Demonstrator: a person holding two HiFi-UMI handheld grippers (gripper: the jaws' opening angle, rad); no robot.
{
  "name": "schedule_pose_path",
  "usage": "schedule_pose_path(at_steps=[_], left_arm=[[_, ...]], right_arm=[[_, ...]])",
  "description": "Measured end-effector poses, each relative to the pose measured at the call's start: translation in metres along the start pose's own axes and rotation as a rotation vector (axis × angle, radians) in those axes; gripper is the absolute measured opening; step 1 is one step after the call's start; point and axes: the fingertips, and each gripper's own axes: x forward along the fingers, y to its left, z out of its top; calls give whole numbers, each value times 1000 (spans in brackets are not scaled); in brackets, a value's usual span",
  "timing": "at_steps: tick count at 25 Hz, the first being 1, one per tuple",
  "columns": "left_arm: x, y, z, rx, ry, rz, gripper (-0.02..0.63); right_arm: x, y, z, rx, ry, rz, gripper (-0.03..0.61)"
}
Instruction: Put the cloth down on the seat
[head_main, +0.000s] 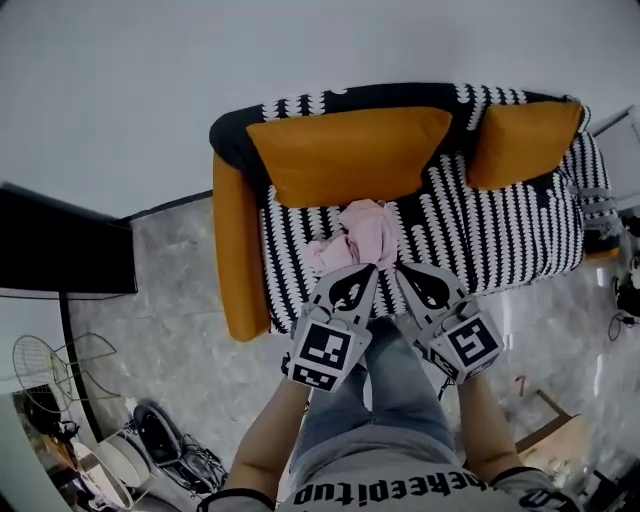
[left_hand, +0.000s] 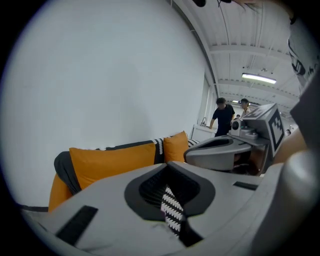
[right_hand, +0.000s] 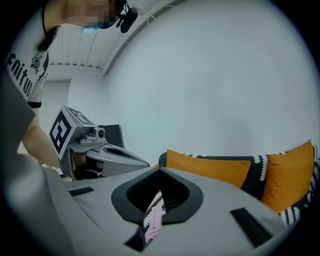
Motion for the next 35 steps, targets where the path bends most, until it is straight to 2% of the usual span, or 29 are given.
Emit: schedule_pose_path(at_steps=[11, 22, 35], left_arm=[[-55, -34, 43, 70, -108, -46, 25], [-108, -53, 77, 130, -219, -78, 25], [-147, -53, 86, 152, -277, -92, 25]], right_arm=[[-40, 53, 54, -72, -103, -22, -11], [-66, 94, 92, -101, -215, -53, -11], [-73, 126, 111, -134, -263, -55, -11]])
